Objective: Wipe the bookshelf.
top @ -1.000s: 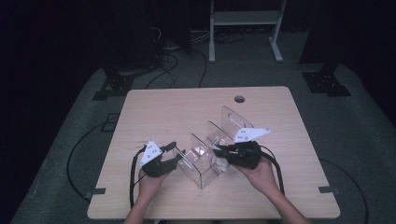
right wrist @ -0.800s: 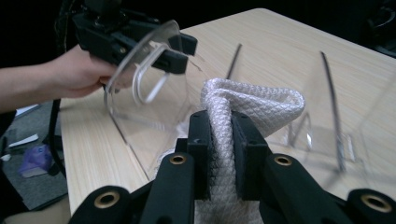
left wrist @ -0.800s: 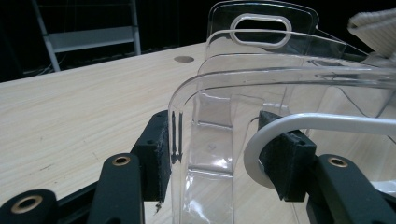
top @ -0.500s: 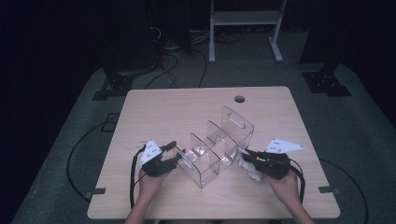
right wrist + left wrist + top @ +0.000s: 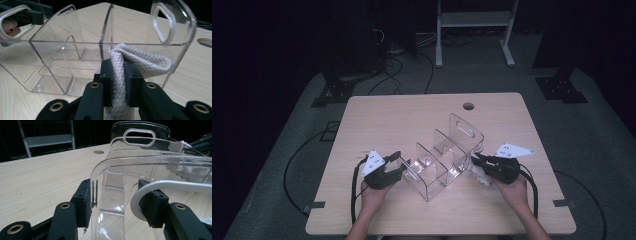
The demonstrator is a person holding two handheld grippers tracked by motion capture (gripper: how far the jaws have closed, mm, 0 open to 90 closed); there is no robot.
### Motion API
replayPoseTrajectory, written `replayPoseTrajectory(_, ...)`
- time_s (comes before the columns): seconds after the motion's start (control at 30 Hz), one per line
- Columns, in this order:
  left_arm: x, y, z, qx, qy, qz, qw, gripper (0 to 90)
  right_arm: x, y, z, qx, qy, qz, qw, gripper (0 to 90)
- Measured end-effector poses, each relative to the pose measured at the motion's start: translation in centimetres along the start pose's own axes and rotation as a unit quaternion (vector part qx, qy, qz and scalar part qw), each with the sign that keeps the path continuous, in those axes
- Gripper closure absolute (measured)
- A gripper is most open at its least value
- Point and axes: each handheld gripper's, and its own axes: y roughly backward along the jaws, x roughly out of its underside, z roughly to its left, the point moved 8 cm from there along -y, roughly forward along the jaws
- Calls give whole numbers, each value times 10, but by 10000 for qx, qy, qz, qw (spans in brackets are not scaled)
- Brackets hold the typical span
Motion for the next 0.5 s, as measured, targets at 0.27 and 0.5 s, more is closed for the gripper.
replayPoseTrajectory(0.27,0,0,2,22,33,-56,10000,479,3,-6,9,-139,-18,10,9999,783)
replayPoseTrajectory(0.5,0,0,1,27,4,-35,10000,480,2,-8,-9,54,-153,8,9999,783)
